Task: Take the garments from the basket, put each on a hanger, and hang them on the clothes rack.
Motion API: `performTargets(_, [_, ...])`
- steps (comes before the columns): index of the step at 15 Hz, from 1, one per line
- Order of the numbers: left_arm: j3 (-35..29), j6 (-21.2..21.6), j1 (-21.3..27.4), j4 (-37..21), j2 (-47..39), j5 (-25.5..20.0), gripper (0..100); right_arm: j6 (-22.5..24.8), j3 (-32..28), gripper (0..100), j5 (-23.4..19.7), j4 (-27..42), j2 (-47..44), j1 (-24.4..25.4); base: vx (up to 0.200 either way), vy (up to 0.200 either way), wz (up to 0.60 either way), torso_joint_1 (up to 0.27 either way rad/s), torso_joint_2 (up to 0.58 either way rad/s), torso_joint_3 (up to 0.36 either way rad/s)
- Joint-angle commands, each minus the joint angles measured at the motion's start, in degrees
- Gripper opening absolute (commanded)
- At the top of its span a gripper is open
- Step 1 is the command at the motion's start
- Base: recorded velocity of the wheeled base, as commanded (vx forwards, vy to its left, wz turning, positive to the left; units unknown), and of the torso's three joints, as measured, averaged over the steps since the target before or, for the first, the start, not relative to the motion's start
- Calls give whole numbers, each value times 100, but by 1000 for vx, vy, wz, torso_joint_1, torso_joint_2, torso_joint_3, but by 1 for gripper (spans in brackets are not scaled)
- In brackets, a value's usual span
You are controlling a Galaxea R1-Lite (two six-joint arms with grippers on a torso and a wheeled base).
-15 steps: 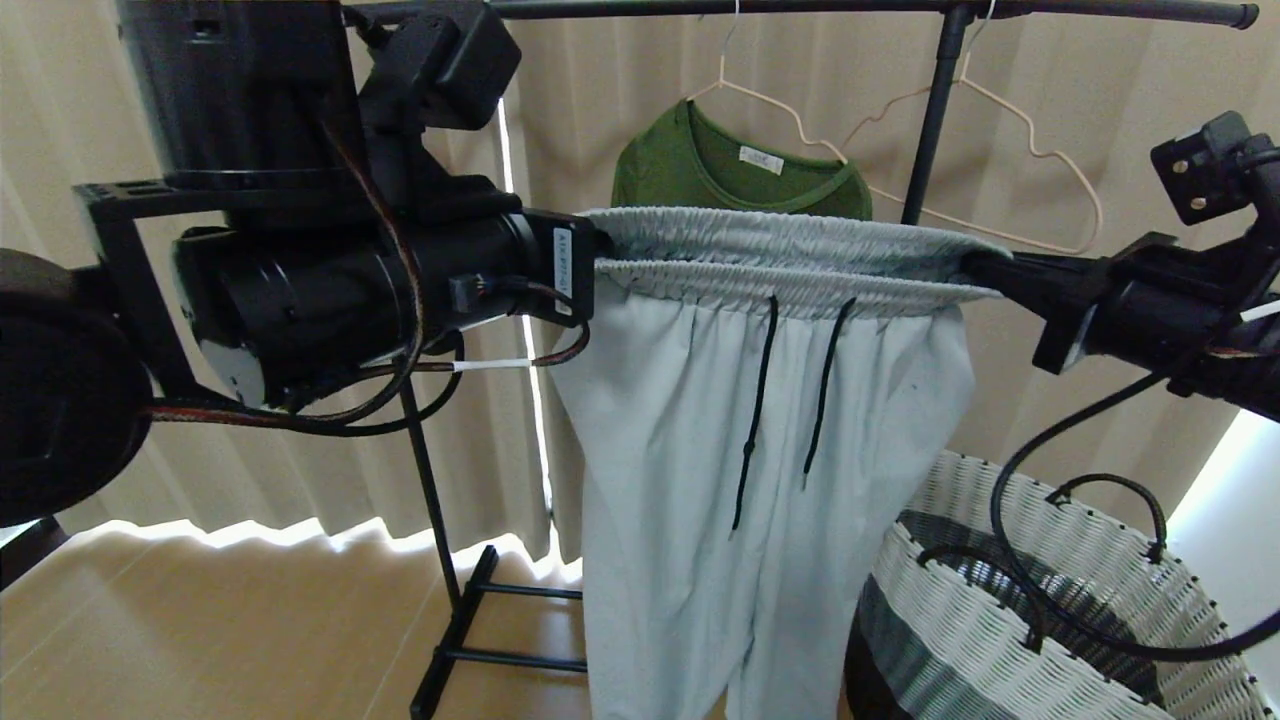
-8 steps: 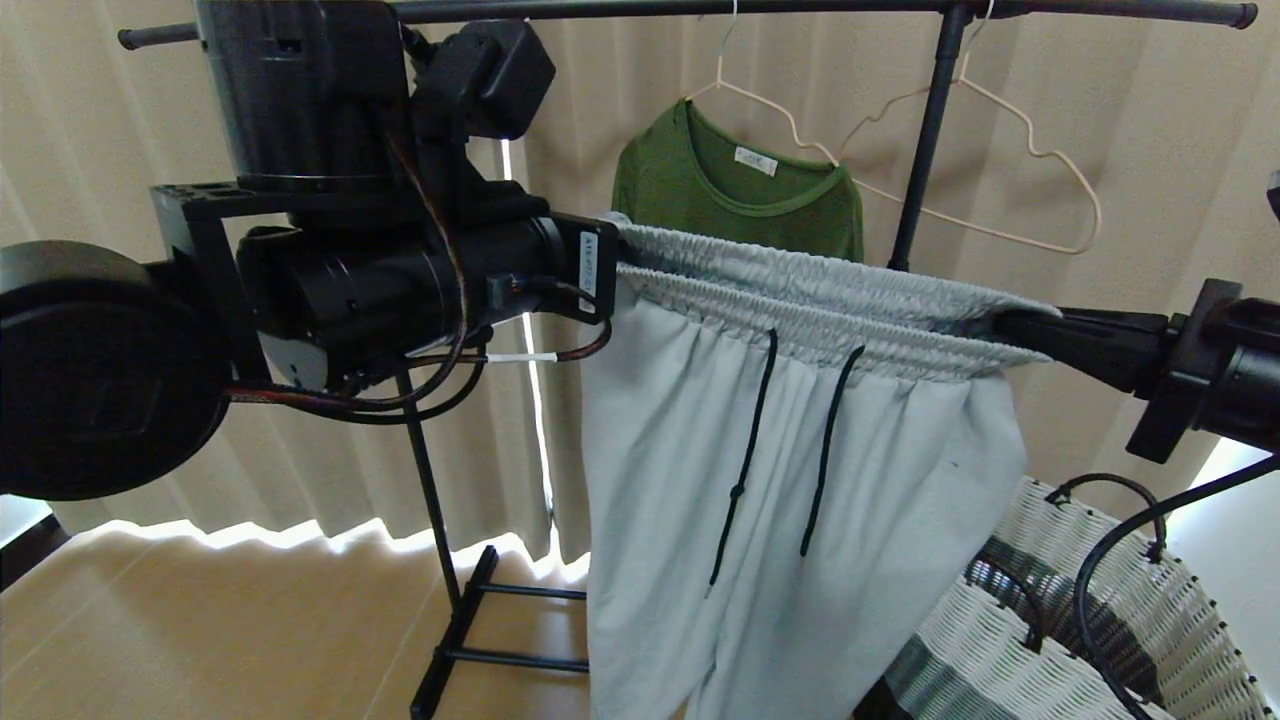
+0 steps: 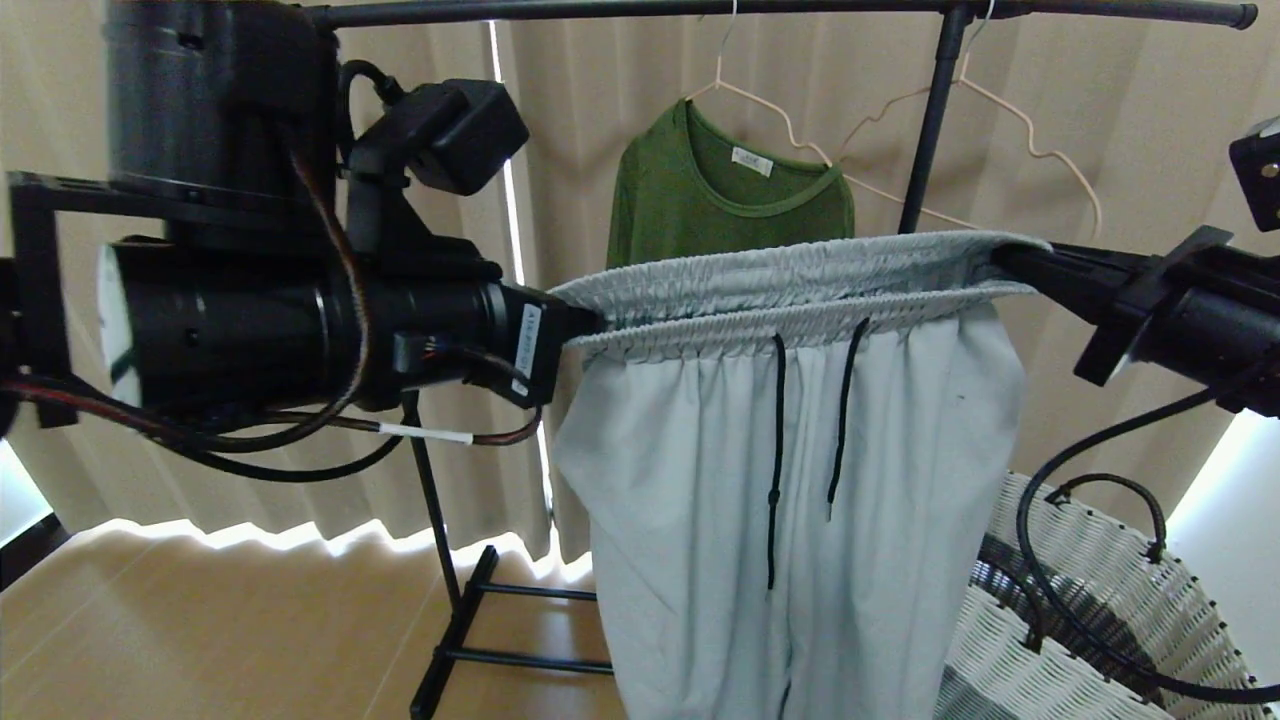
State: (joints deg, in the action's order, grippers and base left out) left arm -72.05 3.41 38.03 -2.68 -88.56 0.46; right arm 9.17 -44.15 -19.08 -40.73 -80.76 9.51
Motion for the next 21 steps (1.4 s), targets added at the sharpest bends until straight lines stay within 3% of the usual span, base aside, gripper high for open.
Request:
performTargets(1, [6, 1, 11, -347, 604, -389, 0, -29, -216, 0, 9, -383, -634, 25, 0, 0, 0, 0, 0, 0])
performTargets(4, [147, -7, 143, -470, 858, -802, 0, -442, -462, 0, 9, -603, -827, 253, 0, 0, 0, 0, 0, 0])
performTargets(8, [226, 37, 257, -417, 858, -785, 0, -521, -515, 0, 45, -541, -801, 359, 0, 0, 0, 0, 0, 0])
performTargets(11, [182, 335, -15, -171, 683, -363, 0, -91, -471, 0, 220, -506, -660, 16, 0, 0, 0, 0, 0, 0])
performTargets(15, [121, 388, -33, 1428, -126, 516, 0, 24, -480, 0, 212, 390, -54, -90, 0, 0, 0, 0, 0, 0])
performTargets(18, [156, 415, -7, 1534, -196, 622, 0, 15, -339, 0, 176, 1085, 403, 7, 0, 0, 0, 0, 0, 0])
performTargets(21, [261, 423, -15, 1481, -38, 630, 0, 24, -357, 0, 185, 1129, 368, 86, 0, 0, 0, 0, 0, 0])
